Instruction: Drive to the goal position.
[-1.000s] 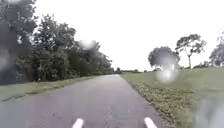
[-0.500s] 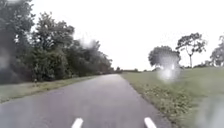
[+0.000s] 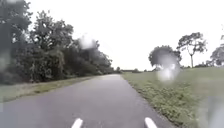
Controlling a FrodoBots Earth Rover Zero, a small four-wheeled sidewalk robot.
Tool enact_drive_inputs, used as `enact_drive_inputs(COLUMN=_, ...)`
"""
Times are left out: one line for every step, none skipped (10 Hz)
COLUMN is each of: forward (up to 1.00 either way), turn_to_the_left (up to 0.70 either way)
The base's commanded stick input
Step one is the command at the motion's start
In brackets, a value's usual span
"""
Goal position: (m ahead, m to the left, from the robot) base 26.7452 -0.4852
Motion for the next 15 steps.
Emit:
enact_drive_inputs(forward=0.85, turn_to_the_left=0.00)
enact_drive_inputs(forward=0.85, turn_to_the_left=0.00)
enact_drive_inputs(forward=0.85, turn_to_the_left=0.00)
enact_drive_inputs(forward=0.85, turn_to_the_left=0.00)
enact_drive_inputs(forward=0.85, turn_to_the_left=0.00)
enact_drive_inputs(forward=0.85, turn_to_the_left=0.00)
enact_drive_inputs(forward=0.85, turn_to_the_left=0.00)
enact_drive_inputs(forward=0.85, turn_to_the_left=0.00)
enact_drive_inputs(forward=0.85, turn_to_the_left=0.00)
enact_drive_inputs(forward=0.85, turn_to_the_left=0.00)
enact_drive_inputs(forward=0.85, turn_to_the_left=0.00)
enact_drive_inputs(forward=0.85, turn_to_the_left=0.00)
enact_drive_inputs(forward=0.85, turn_to_the_left=0.00)
enact_drive_inputs(forward=0.85, turn_to_the_left=0.00)
enact_drive_inputs(forward=0.85, turn_to_the_left=0.00)
